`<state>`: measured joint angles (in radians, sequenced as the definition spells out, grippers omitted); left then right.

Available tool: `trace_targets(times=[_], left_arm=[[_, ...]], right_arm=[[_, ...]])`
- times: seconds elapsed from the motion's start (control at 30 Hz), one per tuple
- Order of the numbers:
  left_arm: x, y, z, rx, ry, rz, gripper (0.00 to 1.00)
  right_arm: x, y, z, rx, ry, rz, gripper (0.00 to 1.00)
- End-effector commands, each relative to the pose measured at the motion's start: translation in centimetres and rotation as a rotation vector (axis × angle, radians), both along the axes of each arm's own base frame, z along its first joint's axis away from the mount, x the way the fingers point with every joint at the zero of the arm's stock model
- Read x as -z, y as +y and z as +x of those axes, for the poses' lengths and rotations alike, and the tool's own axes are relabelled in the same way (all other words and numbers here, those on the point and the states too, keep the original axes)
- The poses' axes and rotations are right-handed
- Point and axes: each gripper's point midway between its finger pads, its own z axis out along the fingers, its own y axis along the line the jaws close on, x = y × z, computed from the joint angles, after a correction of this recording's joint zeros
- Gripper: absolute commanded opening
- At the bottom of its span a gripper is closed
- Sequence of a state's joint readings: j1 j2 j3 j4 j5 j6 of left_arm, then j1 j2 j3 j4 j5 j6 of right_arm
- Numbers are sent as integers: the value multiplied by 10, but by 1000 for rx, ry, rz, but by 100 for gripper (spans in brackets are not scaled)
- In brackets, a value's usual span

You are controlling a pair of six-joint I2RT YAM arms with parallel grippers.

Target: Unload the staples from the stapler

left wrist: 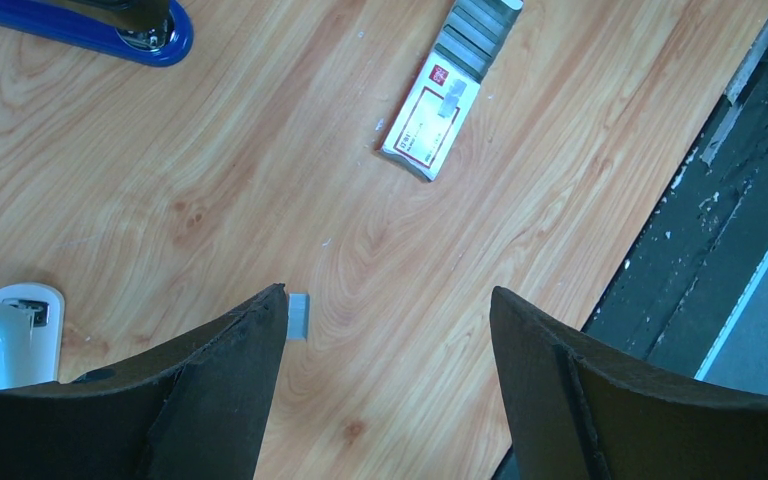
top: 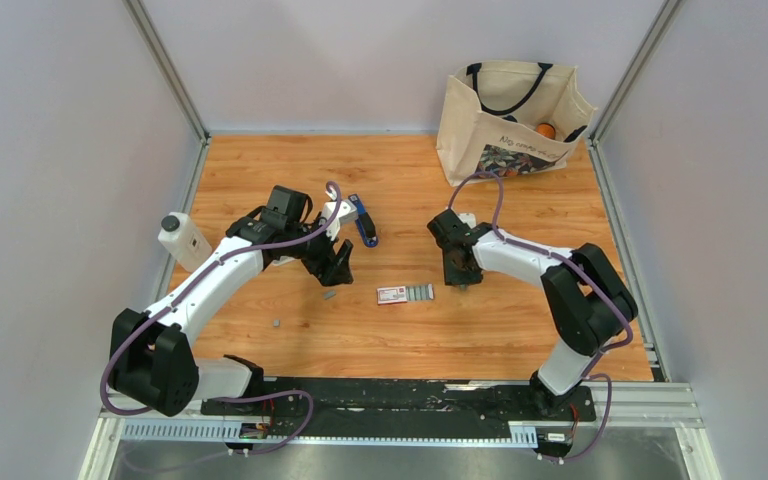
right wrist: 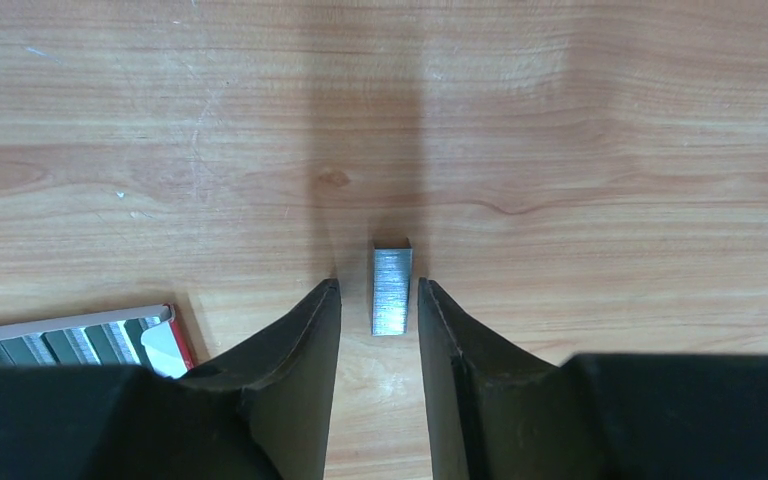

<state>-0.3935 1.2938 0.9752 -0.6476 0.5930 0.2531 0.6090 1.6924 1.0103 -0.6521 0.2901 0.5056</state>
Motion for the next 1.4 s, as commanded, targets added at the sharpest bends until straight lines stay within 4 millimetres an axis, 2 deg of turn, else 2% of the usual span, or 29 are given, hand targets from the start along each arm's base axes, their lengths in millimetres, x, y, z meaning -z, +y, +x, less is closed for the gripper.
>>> trace_targets(times=[0.0, 0.37, 0.43, 0.53, 0.7, 0.83, 0.97, 1.1, 1.37], left_arm=[[-17, -4, 5, 24, -60, -17, 82], [-16, -2, 5, 25, -59, -6, 82], [-16, -2, 4, 23, -55, -8, 82], [-17, -3, 4, 24, -54, -11, 82], [-16, -3, 4, 23, -55, -10, 82], [-16, -3, 5, 22, -57, -9, 82], [-17, -2, 5, 25, -62, -7, 82], [-16, -1, 4, 26, -64, -3, 82], [-16, -1, 5, 28, -73, 2, 82]], right_arm=[[2, -2, 2, 1, -12, 17, 38], [13, -2, -2, 13, 15, 53, 18], [12, -4, -4, 17, 16, 53, 15], [-1, 2, -2, 18, -14, 80, 14], [-38, 29, -2, -12, -83, 120, 14], [-55, 60, -11, -59, -106, 134, 13], [-56, 86, -20, -89, -99, 145, 12], [-48, 105, -26, -109, -74, 156, 12], [-35, 121, -29, -133, -45, 154, 12]])
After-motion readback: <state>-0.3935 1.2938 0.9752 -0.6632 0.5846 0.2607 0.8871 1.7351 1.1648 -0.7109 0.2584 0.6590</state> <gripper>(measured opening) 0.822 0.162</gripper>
